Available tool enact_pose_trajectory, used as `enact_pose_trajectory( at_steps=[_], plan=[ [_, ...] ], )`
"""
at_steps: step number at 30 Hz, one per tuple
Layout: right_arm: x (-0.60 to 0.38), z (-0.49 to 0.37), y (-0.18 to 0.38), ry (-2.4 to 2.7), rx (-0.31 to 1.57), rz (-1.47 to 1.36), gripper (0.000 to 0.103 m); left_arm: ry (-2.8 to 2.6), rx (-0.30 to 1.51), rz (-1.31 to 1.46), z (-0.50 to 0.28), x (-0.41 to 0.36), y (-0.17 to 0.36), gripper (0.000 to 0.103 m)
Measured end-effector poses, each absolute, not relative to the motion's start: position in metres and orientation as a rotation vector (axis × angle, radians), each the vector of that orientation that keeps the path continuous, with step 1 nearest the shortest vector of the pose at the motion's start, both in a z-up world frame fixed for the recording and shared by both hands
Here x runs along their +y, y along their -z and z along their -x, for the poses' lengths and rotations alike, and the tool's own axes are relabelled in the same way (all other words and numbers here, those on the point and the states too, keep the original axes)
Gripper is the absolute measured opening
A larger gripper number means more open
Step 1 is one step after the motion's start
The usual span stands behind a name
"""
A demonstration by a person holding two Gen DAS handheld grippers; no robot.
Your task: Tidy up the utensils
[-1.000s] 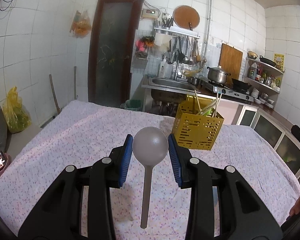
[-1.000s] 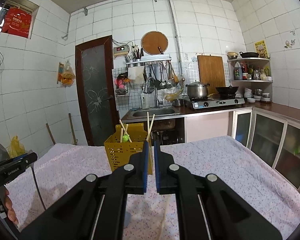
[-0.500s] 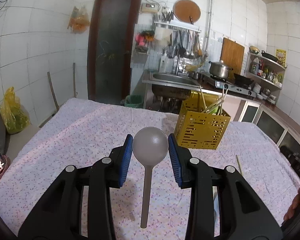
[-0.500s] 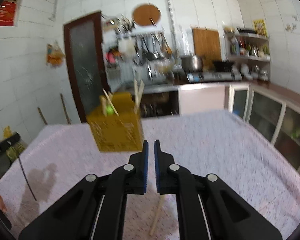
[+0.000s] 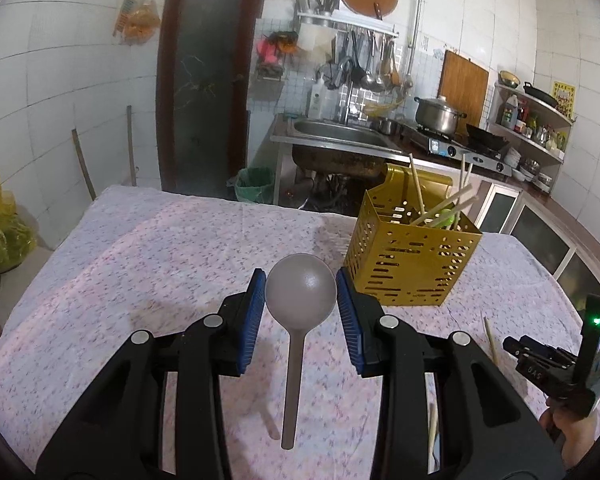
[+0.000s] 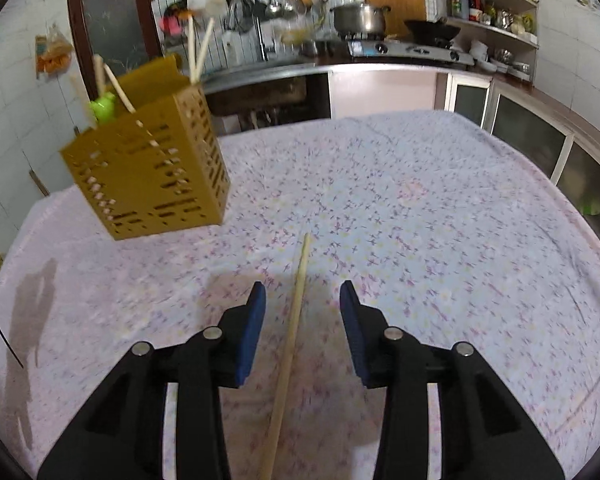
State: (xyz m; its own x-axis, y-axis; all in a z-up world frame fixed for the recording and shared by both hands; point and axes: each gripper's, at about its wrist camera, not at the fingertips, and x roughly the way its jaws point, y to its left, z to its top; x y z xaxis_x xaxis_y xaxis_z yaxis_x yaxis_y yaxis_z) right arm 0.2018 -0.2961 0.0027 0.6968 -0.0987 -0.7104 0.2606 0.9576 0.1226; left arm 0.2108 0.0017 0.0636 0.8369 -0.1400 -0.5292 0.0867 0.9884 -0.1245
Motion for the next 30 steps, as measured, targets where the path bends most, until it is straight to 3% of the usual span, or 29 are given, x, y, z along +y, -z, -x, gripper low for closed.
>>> enact_pose_trajectory(
  at_steps=[9, 14, 15, 18, 30],
  plan=[
    [-0.29, -0.241, 0.013, 0.227, 0.847, -0.189, 0.038, 0.138, 0.612, 0.06, -0.266, -0.017, -0.05, 0.035],
    [-0.29, -0.251, 0.02, 0.254, 0.879, -0.174, 0.02, 0.144, 0.627, 0.05, -0.289, -0.022, -0.045, 0.035],
    [-0.29, -0.252, 0.019, 0.253, 0.882, -0.171, 0.01, 0.145, 0.632, 0.049, -0.293, -0.022, -0.043, 0.035],
    [-0.293, -0.254, 0.015, 0.237, 0.873, -0.208, 0.006, 0.148, 0.638, 0.046, -0.298, -0.026, -0.039, 0.035],
    [-0.291, -0.212, -0.074, 0.141, 0.475, -0.293, 0.006, 0.161, 0.578, 0.053, -0.284, -0.029, -0.056, 0.035]
  ],
)
